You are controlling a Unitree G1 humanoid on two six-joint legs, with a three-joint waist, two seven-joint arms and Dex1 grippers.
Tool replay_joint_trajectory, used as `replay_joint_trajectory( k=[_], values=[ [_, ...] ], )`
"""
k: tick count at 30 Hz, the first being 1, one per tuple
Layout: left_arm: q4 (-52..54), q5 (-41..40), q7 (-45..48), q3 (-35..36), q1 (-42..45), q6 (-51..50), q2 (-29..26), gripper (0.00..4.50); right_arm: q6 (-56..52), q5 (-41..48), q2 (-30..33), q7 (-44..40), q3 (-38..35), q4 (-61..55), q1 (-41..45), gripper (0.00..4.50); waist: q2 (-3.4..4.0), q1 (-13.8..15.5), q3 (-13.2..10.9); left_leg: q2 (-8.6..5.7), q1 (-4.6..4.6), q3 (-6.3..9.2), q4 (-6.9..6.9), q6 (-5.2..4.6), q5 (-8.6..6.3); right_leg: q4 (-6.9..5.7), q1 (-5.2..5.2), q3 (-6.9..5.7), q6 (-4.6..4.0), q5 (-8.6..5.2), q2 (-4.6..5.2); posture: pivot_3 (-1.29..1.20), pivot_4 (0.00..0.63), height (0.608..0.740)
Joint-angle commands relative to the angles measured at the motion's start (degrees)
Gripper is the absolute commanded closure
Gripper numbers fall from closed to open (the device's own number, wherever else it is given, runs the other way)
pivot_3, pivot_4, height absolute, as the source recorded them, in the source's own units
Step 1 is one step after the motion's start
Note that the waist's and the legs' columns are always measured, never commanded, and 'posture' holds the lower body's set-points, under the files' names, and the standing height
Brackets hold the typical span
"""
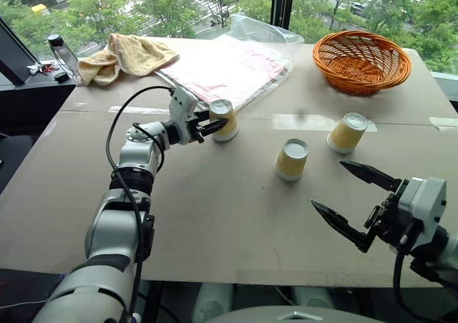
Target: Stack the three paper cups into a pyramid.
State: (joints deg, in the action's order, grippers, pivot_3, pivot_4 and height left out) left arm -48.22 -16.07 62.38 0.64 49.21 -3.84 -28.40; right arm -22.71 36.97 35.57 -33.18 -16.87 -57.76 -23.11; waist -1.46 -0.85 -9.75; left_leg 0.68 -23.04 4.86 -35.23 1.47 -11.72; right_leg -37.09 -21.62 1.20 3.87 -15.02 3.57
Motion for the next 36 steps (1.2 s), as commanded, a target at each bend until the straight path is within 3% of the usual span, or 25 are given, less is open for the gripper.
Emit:
replay_joint_trajectory(
  k=[1, 6, 11, 19, 27, 28, 32, 36],
  values=[
    [10.31, -5.00, 11.70, -1.00, -2.97, -5.75, 0.25, 2.00, 4.24, 0.90, 0.82, 1.06, -1.01, -2.24, -2.45, 0.00, 0.00, -0.01, 0.00, 0.00, 0.00, 0.00, 0.00, 0.00, 0.00, 0.00, 0.00, 0.00, 0.00, 0.00, 0.00, 0.00, 0.150, 0.740],
    [21.70, -5.62, 13.84, -3.27, -8.85, -10.03, 1.52, 2.00, 7.77, -0.73, 1.12, 2.75, -0.92, -2.24, -5.88, 0.00, 0.00, 0.04, 0.00, 0.01, 0.02, 0.00, -0.05, 0.00, 0.00, -0.06, 0.01, 0.03, -0.01, 0.00, 0.01, 0.00, 0.150, 0.740],
    [27.29, -3.53, 12.14, -5.20, -13.62, -7.55, 3.27, 2.00, 14.62, -3.30, 0.89, 3.20, -0.74, -2.24, -13.61, 0.00, 0.02, 0.16, 0.01, 0.02, 0.07, 0.00, -0.05, 0.00, 0.00, -0.10, 0.03, 0.04, -0.01, -0.01, 0.00, 0.00, 0.150, 0.740],
    [28.68, -1.06, 8.90, -6.76, -16.09, -4.12, 5.23, 2.00, 21.34, -7.33, -0.35, 3.03, -0.34, -2.24, -23.86, 0.00, 0.01, 0.27, 0.05, 0.02, 0.11, -0.01, -0.09, 0.00, 0.00, -0.10, 0.07, 0.05, 0.09, -0.07, 0.00, 0.00, 0.150, 0.740],
    [26.61, -1.10, 7.59, -6.59, -15.44, -2.41, 6.99, 2.00, 20.12, -8.70, -1.04, 3.02, -0.29, -2.24, -23.88, 0.00, -0.01, 0.27, 0.06, 0.02, 0.11, 0.00, -0.12, 0.00, 0.00, -0.10, 0.08, 0.04, 0.15, -0.11, 0.00, 0.00, 0.150, 0.740],
    [26.39, -1.45, 8.14, -6.53, -15.44, -2.62, 6.96, 1.33, 19.43, -8.66, -1.06, 3.23, -0.30, -2.24, -23.25, 0.00, -0.01, 0.26, 0.06, 0.02, 0.11, -0.01, -0.12, 0.00, 0.00, -0.10, 0.08, 0.05, 0.15, -0.11, 0.00, 0.00, 0.150, 0.740],
    [28.67, -2.73, 7.97, -5.22, -16.25, -3.67, 6.13, 0.04, 12.58, -5.46, -0.38, 6.45, -0.66, -1.14, -18.25, 0.00, -0.01, 0.16, 0.06, 0.02, 0.11, 0.00, -0.11, 0.00, 0.00, -0.11, 0.08, 0.05, 0.13, -0.10, 0.00, 0.00, 0.150, 0.740],
    [35.72, -6.27, 7.72, -2.78, -19.14, -8.30, 3.48, 0.04, 2.65, -3.94, 0.65, 12.84, -0.97, 3.98, -6.04, 0.00, -0.04, -0.24, 0.07, 0.04, 0.13, -0.04, -0.12, 0.00, 0.00, -0.11, 0.08, 0.09, -0.03, 0.00, 0.00, 0.00, 0.150, 0.740]
  ],
)
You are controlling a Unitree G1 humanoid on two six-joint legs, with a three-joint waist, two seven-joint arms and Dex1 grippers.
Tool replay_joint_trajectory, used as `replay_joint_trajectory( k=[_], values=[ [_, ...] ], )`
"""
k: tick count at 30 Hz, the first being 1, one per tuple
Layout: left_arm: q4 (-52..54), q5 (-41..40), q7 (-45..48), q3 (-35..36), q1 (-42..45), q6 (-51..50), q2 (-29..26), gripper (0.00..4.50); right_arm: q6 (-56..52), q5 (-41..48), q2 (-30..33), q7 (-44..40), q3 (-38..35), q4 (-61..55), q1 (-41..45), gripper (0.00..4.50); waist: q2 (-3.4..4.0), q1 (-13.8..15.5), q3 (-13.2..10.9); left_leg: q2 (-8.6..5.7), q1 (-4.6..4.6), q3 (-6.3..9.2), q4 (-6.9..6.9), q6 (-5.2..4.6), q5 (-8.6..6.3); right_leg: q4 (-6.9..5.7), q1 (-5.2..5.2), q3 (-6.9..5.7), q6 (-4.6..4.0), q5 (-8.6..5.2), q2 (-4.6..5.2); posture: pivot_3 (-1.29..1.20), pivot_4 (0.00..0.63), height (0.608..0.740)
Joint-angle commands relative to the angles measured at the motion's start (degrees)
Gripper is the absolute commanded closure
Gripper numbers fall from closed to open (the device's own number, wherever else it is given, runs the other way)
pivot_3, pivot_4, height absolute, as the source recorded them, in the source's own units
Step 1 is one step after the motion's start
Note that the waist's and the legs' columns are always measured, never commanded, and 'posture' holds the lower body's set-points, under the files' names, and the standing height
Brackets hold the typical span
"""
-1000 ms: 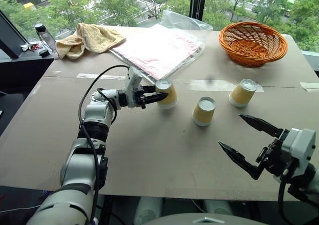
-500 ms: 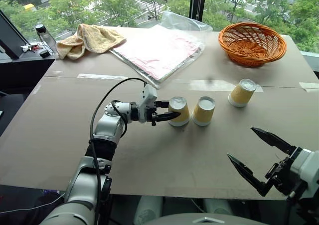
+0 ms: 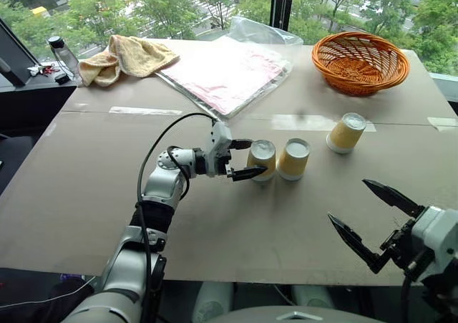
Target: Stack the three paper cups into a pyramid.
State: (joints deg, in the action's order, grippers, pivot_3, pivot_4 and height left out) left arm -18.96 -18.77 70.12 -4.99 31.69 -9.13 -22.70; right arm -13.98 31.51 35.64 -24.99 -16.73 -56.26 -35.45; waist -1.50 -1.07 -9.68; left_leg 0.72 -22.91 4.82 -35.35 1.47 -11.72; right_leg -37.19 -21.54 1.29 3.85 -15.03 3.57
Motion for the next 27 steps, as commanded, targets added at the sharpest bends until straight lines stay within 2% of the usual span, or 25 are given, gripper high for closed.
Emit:
replay_joint_trajectory(
  k=[1, 4, 9, 14, 22, 24, 27],
  values=[
    [8.67, -4.74, -0.26, 3.59, -2.57, -4.63, -3.05, 0.04, -8.73, 1.77, 0.62, 6.44, -1.24, 4.56, 9.95, 0.00, 0.00, -0.06, 0.00, 0.01, 0.01, 0.00, 0.01, 0.00, 0.00, 0.00, 0.00, 0.00, 0.00, 0.00, 0.00, 0.00, 0.150, 0.740],
    [16.52, -9.94, 0.26, 6.81, -7.07, -11.01, -7.10, 0.04, -14.33, -2.40, 1.18, 10.16, 0.69, 14.16, 22.41, 0.00, 0.03, 0.12, -0.02, 0.01, 0.01, 0.00, 0.02, 0.00, 0.00, -0.03, -0.01, 0.00, -0.02, 0.00, 0.00, 0.00, 0.150, 0.740],
    [26.89, -18.43, 2.51, 12.42, -14.76, -18.92, -14.53, 0.04, -18.55, -4.92, 0.81, 9.24, 4.74, 28.24, 37.85, 0.00, 0.17, 0.30, -0.12, 0.01, 0.00, -0.02, 0.08, 0.00, 0.00, -0.02, -0.06, 0.03, -0.03, -0.01, 0.00, 0.00, 0.150, 0.740],
    [32.63, -25.05, 2.39, 16.26, -17.71, -24.54, -18.84, 0.04, -19.77, -6.27, -0.23, 7.18, 6.27, 41.79, 48.89, 0.00, 0.19, 0.44, -0.15, -0.02, -0.03, -0.01, 0.06, 0.00, 0.00, -0.02, -0.05, -0.02, -0.03, 0.00, 0.03, 0.00, 0.150, 0.740],
    [35.55, -29.43, 0.71, 18.25, -16.72, -28.49, -21.39, 0.04, -18.59, -7.29, -3.70, 2.32, 7.55, 58.30, 60.86, 0.00, 0.23, -0.22, -0.17, 0.00, 0.00, -0.05, 0.08, 0.00, 0.00, -0.08, -0.08, 0.04, -0.03, 0.01, 0.00, 0.00, 0.150, 0.740],
    [35.36, -29.79, 0.39, 18.16, -16.17, -28.72, -21.60, 0.00, -17.87, -8.15, -4.24, 1.71, 7.63, 60.86, 62.47, 0.52, 0.24, -0.30, -0.18, 0.00, 0.00, -0.05, 0.08, 0.00, 0.00, -0.09, -0.09, 0.04, -0.03, 0.00, 0.00, 0.00, 0.150, 0.740],
    [34.51, -29.72, -0.43, 18.05, -15.08, -28.59, -21.40, 0.00, -16.42, -8.90, -3.97, -0.68, 7.83, 61.25, 63.06, 1.84, 0.24, -0.12, -0.18, -0.01, -0.02, -0.05, 0.08, 0.00, 0.00, -0.08, -0.10, 0.04, -0.03, 0.01, 0.00, 0.00, 0.150, 0.740]
  ],
)
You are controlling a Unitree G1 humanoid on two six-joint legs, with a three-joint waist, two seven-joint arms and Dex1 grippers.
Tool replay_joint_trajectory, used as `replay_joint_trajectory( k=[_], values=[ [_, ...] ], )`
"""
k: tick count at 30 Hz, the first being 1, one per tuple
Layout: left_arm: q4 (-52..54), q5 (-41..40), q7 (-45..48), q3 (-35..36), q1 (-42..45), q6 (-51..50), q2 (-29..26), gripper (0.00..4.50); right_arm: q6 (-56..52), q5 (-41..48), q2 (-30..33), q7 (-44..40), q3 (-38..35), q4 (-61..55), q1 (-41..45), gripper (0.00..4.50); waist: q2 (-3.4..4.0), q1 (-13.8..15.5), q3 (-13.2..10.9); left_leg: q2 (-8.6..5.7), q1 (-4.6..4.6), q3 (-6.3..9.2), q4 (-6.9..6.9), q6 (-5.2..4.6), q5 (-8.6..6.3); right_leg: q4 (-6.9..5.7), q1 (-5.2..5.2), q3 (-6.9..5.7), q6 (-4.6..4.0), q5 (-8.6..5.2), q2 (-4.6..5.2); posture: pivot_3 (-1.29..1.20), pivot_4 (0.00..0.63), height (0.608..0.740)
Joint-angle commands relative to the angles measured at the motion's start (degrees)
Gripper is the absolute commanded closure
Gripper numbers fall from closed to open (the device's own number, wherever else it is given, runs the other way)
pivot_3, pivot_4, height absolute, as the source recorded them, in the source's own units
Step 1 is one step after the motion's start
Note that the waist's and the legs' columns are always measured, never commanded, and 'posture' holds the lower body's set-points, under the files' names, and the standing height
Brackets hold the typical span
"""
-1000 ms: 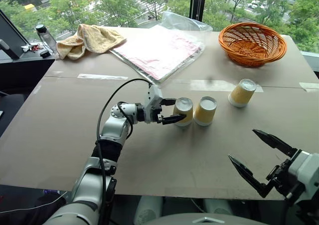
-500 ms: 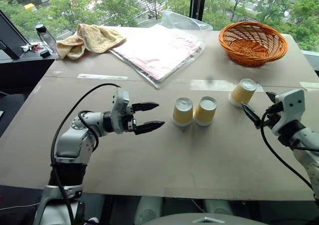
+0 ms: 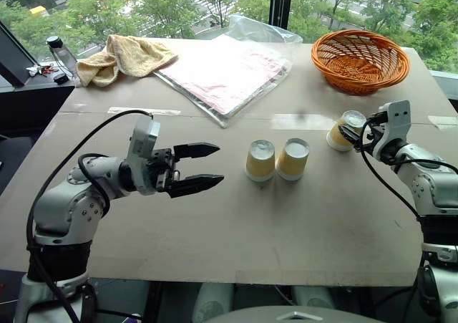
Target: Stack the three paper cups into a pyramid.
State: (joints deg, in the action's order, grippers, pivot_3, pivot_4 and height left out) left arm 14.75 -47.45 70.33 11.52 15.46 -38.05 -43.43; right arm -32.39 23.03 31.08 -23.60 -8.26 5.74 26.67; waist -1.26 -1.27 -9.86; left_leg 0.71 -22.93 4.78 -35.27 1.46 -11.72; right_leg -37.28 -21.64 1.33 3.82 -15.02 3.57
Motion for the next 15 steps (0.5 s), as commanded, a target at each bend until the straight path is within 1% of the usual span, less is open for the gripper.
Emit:
replay_joint_trajectory(
  k=[1, 3, 5, 7, 9, 11, 15],
  values=[
    [0.61, -0.87, -0.71, 1.40, 1.28, 0.48, -0.62, 0.00, 2.57, -0.45, 0.83, -3.01, -0.71, -1.33, 0.76, 2.32, 0.00, 0.09, 0.00, 0.00, 0.00, 0.00, 0.00, 0.00, 0.00, 0.00, 0.00, 0.00, 0.00, 0.00, 0.00, 0.00, 0.150, 0.740],
    [0.00, 0.90, -0.90, 1.11, 1.26, 2.84, -0.07, 0.00, 3.03, 0.60, 1.34, -5.29, -1.14, -4.05, -0.05, 2.61, 0.02, 0.07, -0.01, 0.00, 0.00, -0.01, 0.00, 0.00, 0.00, 0.00, -0.02, 0.01, 0.00, 0.00, 0.00, 0.00, 0.150, 0.740],
    [-3.54, 1.33, 1.95, 1.66, 1.67, 7.09, 1.74, 0.00, 2.19, 4.39, 2.91, -10.74, -1.52, -11.10, -1.87, 2.61, 0.09, 0.20, -0.05, 0.00, 0.00, -0.01, 0.01, 0.00, 0.00, 0.00, -0.02, 0.01, 0.00, 0.00, 0.00, 0.00, 0.150, 0.740],
    [-6.46, 2.86, 4.77, 0.85, 1.75, 8.15, -0.02, 0.00, -1.08, 9.36, 4.31, -14.70, -2.17, -17.59, -2.76, 2.61, 0.13, 0.24, -0.08, 0.01, 0.00, -0.01, 0.02, 0.00, 0.00, -0.01, -0.03, 0.01, 0.00, 0.00, 0.00, 0.00, 0.150, 0.740],
    [-8.59, 1.96, 7.97, 0.56, 2.25, 6.26, -2.16, 0.00, -4.92, 13.26, 6.02, -16.65, -1.78, -23.06, -2.26, 2.61, 0.14, -0.10, -0.10, 0.02, 0.00, -0.01, 0.04, 0.00, 0.00, -0.02, -0.04, 0.01, 0.00, 0.00, -0.02, 0.00, 0.150, 0.740],
    [-10.51, 1.40, 10.75, 0.41, 2.85, 5.36, -3.50, 0.00, -8.85, 16.00, 7.68, -17.58, 0.44, -28.36, -0.22, 2.61, 0.15, -0.31, -0.10, 0.03, 0.00, -0.01, 0.04, 0.00, 0.00, -0.01, -0.03, 0.01, 0.01, 0.00, -0.02, 0.00, 0.150, 0.740],
    [-11.32, 1.71, 12.60, -0.38, 3.16, 5.11, -3.88, 0.00, -13.94, 18.16, 8.20, -17.78, 4.82, -32.74, 3.49, 2.61, 0.14, -0.77, -0.10, 0.03, 0.01, 0.01, 0.04, 0.00, 0.00, -0.01, -0.03, 0.00, 0.00, -0.01, -0.01, 0.00, 0.150, 0.740]
  ],
)
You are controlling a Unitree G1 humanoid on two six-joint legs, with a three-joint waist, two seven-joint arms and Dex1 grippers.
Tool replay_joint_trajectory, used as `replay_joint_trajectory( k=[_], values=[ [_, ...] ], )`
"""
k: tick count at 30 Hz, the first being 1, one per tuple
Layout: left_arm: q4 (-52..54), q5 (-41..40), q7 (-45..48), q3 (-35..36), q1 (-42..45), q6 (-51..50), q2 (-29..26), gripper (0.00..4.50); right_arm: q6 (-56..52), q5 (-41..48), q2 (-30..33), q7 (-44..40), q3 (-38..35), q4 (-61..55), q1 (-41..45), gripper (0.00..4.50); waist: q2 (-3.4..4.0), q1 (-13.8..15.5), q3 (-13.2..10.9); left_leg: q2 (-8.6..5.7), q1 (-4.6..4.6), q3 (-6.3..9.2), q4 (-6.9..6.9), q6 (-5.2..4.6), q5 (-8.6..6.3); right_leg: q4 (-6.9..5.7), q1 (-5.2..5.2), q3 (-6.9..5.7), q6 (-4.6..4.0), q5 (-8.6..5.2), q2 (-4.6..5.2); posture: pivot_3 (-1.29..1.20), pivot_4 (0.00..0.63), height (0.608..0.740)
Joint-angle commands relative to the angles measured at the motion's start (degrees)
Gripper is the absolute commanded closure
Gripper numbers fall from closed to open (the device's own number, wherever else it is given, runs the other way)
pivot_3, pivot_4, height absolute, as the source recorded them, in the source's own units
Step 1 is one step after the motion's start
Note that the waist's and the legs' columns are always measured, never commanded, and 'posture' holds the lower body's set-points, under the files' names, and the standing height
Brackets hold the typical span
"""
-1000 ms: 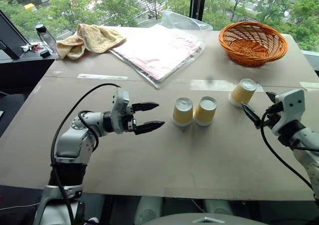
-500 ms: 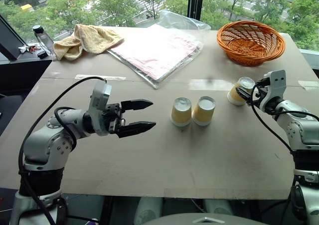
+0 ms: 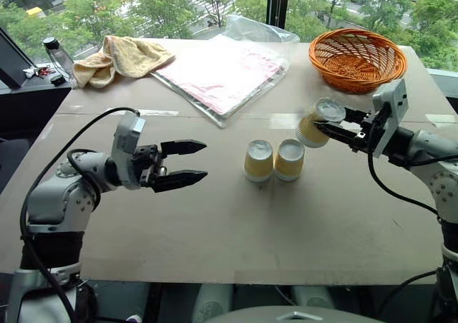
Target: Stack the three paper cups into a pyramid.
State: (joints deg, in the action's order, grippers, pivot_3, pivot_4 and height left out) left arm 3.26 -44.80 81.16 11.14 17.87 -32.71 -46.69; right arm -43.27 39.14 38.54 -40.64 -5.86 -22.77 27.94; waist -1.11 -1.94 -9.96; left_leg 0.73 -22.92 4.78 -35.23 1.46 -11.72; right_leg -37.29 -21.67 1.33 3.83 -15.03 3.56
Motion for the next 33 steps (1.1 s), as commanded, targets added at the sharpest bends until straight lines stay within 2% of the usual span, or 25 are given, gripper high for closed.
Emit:
replay_joint_trajectory(
  k=[1, 9, 24, 26, 27, 28, 30, 33],
  values=[
    [0.39, -0.96, 1.97, -0.08, 0.61, -0.42, -0.56, 0.00, -3.72, 1.95, 0.63, -0.60, 3.32, -4.54, 2.90, 2.61, -0.01, -0.12, 0.00, 0.00, 0.00, 0.01, 0.00, 0.00, 0.00, 0.01, 0.00, -0.01, 0.00, 0.00, 0.00, 0.00, 0.150, 0.740],
    [2.81, -1.41, 1.50, 0.57, -1.25, -1.45, -0.35, 0.00, -5.45, -0.66, 0.07, 0.18, 6.99, -0.66, 7.75, 2.61, -0.03, -0.05, -0.01, -0.02, -0.06, 0.02, 0.01, 0.00, 0.00, 0.04, -0.02, -0.03, 0.00, 0.00, 0.02, 0.00, 0.150, 0.740],
    [4.89, -2.99, -0.27, 1.87, -3.79, -2.06, -0.22, 0.00, -7.26, -2.29, -1.32, -0.88, 10.95, 1.57, 10.57, 2.61, -0.03, -0.14, -0.02, -0.01, -0.06, 0.02, 0.02, 0.00, 0.00, 0.04, -0.04, -0.03, 0.00, 0.00, 0.02, 0.00, 0.150, 0.740],
    [5.26, -3.19, -0.57, 1.75, -3.95, -2.14, 0.03, 0.00, -5.71, -4.56, -1.09, -0.95, 12.01, 2.89, 9.82, 1.64, -0.03, -0.17, -0.02, -0.01, -0.05, 0.02, 0.02, 0.00, 0.00, 0.04, -0.04, -0.03, 0.00, 0.00, 0.02, 0.00, 0.150, 0.740],
    [5.43, -3.31, -0.70, 1.71, -4.03, -2.19, 0.12, 0.00, -4.95, -5.38, -1.03, -0.88, 12.07, 3.20, 9.50, 1.38, -0.03, -0.16, -0.02, -0.01, -0.05, 0.02, 0.02, 0.00, 0.00, 0.04, -0.04, -0.03, 0.00, 0.00, 0.02, 0.00, 0.150, 0.740],
    [5.61, -3.43, -0.81, 1.73, -4.16, -2.22, 0.15, 0.00, -4.38, -5.78, -1.04, -0.75, 11.71, 3.19, 9.26, 0.78, -0.03, -0.14, -0.02, -0.01, -0.05, 0.02, 0.02, 0.00, 0.00, 0.04, -0.04, -0.03, 0.00, 0.00, 0.02, 0.00, 0.150, 0.740],
    [5.82, -3.84, -1.28, 1.90, -4.45, -2.44, 0.22, 0.00, -4.38, -4.60, 0.01, -1.27, 8.88, 1.06, 8.34, 0.04, -0.03, -0.11, -0.02, -0.01, -0.07, 0.02, 0.02, 0.00, 0.00, 0.06, -0.04, -0.03, 0.00, 0.00, 0.02, 0.00, 0.150, 0.740],
    [6.30, -4.09, -1.90, 1.74, -5.20, -2.50, 0.60, 0.00, -4.66, -0.93, 2.47, -3.20, 3.62, -4.02, 4.41, 0.04, -0.03, 0.19, -0.03, -0.01, -0.10, 0.03, 0.04, 0.00, 0.00, 0.08, -0.06, -0.04, 0.00, 0.00, 0.03, 0.00, 0.150, 0.740]
  ],
)
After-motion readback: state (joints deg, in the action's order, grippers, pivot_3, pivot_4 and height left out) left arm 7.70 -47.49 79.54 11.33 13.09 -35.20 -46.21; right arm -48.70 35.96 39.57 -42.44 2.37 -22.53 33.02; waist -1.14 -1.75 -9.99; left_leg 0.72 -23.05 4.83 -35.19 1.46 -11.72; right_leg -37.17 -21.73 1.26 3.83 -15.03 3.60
